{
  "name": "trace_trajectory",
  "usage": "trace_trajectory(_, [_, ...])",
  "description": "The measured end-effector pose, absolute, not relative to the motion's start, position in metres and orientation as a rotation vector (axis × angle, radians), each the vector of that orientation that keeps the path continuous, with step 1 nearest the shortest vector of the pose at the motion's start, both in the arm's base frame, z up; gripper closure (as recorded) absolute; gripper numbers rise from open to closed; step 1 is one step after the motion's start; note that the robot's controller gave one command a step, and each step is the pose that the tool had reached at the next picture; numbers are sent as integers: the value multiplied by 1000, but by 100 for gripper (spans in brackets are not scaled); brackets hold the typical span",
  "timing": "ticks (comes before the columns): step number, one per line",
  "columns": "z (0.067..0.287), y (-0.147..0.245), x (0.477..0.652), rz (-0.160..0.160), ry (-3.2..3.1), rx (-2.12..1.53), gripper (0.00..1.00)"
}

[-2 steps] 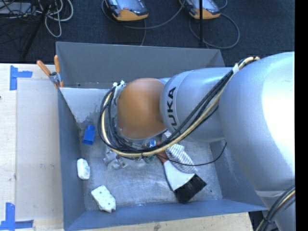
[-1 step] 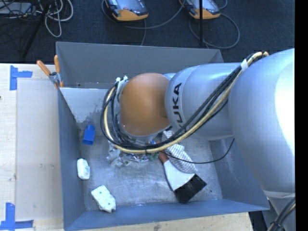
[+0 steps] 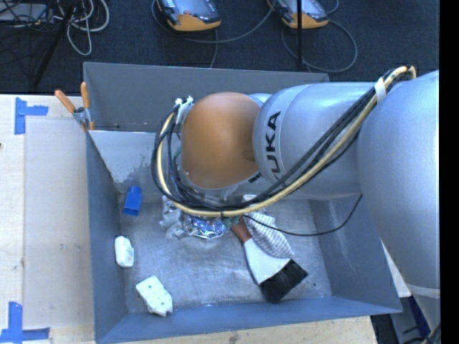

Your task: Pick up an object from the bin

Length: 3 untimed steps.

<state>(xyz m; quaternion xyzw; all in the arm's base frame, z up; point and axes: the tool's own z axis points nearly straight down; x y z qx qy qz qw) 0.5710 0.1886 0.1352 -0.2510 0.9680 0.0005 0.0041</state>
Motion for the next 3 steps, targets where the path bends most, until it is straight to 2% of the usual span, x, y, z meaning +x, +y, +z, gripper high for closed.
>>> trace_trajectory(1, [113, 194, 573, 2, 3046, -773, 0])
trace_trajectory(2, [113, 194, 573, 2, 3046, -772, 0])
trace_trajectory(3, [152, 200, 598, 2, 3068, -689, 0])
